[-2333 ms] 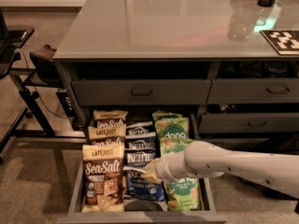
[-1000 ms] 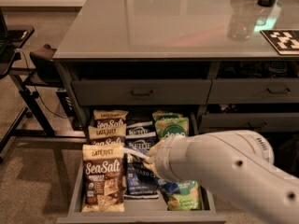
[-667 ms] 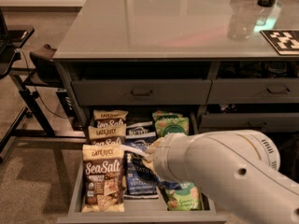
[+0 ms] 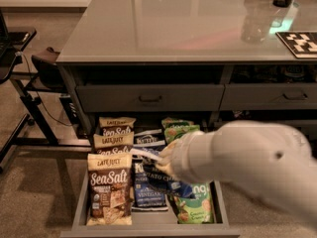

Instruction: Pick blue chip bag from middle drawer and place on counter

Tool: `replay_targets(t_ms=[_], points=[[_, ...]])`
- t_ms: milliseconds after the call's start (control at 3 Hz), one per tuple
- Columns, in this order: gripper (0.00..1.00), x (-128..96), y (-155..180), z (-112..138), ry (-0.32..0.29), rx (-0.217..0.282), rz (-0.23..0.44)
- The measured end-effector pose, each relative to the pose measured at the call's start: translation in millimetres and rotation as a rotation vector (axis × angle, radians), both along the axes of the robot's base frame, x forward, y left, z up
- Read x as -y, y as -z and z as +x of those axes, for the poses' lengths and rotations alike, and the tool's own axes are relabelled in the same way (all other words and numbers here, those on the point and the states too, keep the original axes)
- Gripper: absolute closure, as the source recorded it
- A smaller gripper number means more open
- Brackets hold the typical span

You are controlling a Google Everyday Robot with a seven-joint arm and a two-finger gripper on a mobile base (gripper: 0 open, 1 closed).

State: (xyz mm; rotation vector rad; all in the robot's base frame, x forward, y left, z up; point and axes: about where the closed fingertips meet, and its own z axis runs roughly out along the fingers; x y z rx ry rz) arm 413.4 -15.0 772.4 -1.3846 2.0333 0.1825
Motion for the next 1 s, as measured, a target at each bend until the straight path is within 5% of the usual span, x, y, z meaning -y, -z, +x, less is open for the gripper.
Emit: replay_targets(t_ms=[333,667,1000], points=[[1.00,39,-45,28,-0.002,-0.023,0.042],[1.00,79,-132,39,-0.018,-0.014,0.038],[1.00,79,-132,39,-0.018,-0.014,0.038]])
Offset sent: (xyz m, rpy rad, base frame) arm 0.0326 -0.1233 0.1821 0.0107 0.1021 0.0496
